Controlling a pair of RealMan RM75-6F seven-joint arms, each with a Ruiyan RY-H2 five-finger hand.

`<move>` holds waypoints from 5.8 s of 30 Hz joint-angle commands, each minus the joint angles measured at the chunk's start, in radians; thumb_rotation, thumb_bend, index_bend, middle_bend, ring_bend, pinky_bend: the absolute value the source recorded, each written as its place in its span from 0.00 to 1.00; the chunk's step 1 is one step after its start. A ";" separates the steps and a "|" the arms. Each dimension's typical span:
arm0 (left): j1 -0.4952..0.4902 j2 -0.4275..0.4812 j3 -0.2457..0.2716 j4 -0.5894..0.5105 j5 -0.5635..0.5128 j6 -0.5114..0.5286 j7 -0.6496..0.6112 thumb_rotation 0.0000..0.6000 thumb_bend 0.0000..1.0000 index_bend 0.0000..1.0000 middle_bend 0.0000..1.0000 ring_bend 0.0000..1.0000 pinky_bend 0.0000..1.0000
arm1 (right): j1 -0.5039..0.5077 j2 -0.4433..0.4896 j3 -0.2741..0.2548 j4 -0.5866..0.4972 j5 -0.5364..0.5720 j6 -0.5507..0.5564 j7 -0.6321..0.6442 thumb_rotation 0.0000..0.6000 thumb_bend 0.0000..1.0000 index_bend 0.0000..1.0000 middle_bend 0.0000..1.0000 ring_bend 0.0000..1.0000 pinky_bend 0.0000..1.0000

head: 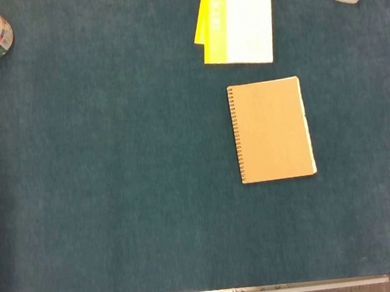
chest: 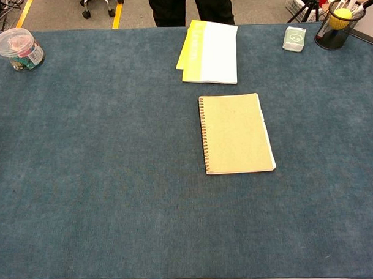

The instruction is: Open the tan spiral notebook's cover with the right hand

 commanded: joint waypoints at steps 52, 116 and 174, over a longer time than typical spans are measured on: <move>0.040 0.039 0.032 0.016 0.019 0.008 -0.100 1.00 0.51 0.27 0.25 0.15 0.17 | 0.400 -0.413 -0.044 0.364 -0.198 -0.415 -0.165 1.00 0.14 0.00 0.02 0.00 0.09; 0.054 0.048 0.023 0.034 0.011 0.009 -0.115 1.00 0.51 0.28 0.25 0.15 0.17 | 0.518 -0.555 -0.048 0.476 -0.147 -0.344 -0.065 1.00 0.24 0.00 0.05 0.00 0.09; 0.073 0.099 0.050 -0.020 0.039 0.006 -0.159 1.00 0.51 0.28 0.25 0.15 0.17 | 0.650 -0.458 -0.044 0.404 -0.289 -0.211 -0.018 1.00 0.44 0.76 0.47 0.34 0.32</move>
